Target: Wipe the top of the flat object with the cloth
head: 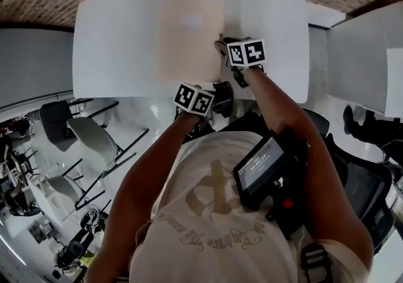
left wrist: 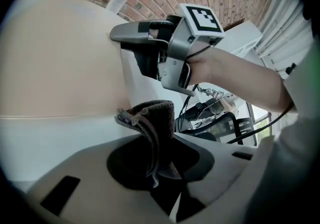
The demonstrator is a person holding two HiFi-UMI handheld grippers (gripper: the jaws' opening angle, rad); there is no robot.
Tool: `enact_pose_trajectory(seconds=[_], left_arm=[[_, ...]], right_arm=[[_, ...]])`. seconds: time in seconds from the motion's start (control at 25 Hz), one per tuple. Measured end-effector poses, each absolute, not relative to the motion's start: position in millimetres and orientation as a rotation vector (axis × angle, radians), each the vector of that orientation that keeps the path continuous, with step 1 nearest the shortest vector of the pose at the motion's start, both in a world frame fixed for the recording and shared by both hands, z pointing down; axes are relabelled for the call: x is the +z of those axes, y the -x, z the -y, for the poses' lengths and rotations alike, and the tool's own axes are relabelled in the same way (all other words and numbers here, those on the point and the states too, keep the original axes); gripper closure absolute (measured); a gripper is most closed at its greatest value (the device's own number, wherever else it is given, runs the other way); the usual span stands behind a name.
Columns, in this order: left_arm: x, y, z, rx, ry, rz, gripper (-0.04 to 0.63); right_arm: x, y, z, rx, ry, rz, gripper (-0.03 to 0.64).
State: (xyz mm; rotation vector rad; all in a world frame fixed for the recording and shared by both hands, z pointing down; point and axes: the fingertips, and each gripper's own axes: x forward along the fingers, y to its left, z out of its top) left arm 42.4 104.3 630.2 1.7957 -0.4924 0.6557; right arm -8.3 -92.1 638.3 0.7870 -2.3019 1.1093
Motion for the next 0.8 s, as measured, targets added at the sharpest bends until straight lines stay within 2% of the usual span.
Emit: enact_pose_trajectory(seconds=[0.28, 0.48, 0.8], left_arm=[[598, -7, -110, 0.581, -1.876, 0.541, 0.491], [574, 39, -97, 0.474, -1.919, 0.663, 0.491], [528, 122, -64, 0.302, -2.024, 0.983, 0.49]], right_arm=[[610, 9, 94, 1.117, -0.828, 2.399, 0.453], [581, 3, 92, 1.043, -0.881, 2.446, 0.558], [512, 15, 66, 0.894, -0.869, 2.608, 0.584]])
